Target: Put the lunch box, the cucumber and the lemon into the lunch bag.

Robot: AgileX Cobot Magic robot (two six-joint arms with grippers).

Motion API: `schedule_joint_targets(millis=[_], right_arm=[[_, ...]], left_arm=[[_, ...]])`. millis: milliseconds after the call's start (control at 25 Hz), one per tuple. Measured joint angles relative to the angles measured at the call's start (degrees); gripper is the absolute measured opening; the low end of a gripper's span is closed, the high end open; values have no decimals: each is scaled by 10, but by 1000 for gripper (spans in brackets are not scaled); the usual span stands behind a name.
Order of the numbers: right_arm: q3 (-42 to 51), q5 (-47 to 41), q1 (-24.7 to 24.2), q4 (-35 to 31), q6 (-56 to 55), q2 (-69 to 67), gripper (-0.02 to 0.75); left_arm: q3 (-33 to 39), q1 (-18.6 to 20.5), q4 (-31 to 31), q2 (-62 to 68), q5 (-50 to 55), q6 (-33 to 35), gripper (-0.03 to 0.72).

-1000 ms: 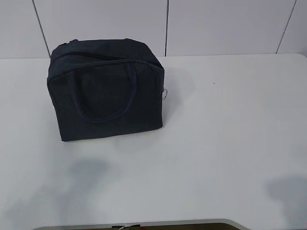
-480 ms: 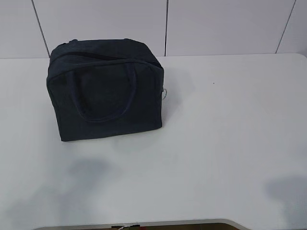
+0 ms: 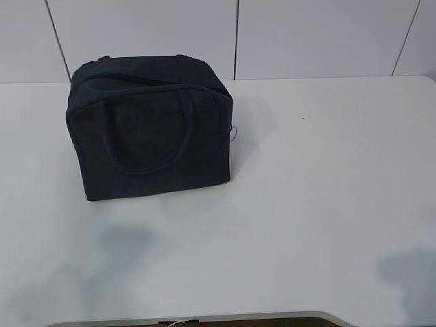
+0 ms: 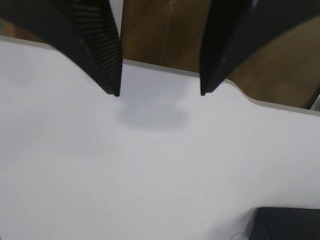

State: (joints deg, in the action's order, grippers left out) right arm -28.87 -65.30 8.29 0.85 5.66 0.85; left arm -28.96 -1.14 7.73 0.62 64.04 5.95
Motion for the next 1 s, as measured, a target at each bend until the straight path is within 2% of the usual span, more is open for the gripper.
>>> schedule_joint_targets(millis=[440,1000], right_arm=[[0,0,0,0,0,0,407],[0,0,0,1,0,0,407]], left_arm=[[0,0,0,0,0,0,364],[0,0,0,0,0,1,358]])
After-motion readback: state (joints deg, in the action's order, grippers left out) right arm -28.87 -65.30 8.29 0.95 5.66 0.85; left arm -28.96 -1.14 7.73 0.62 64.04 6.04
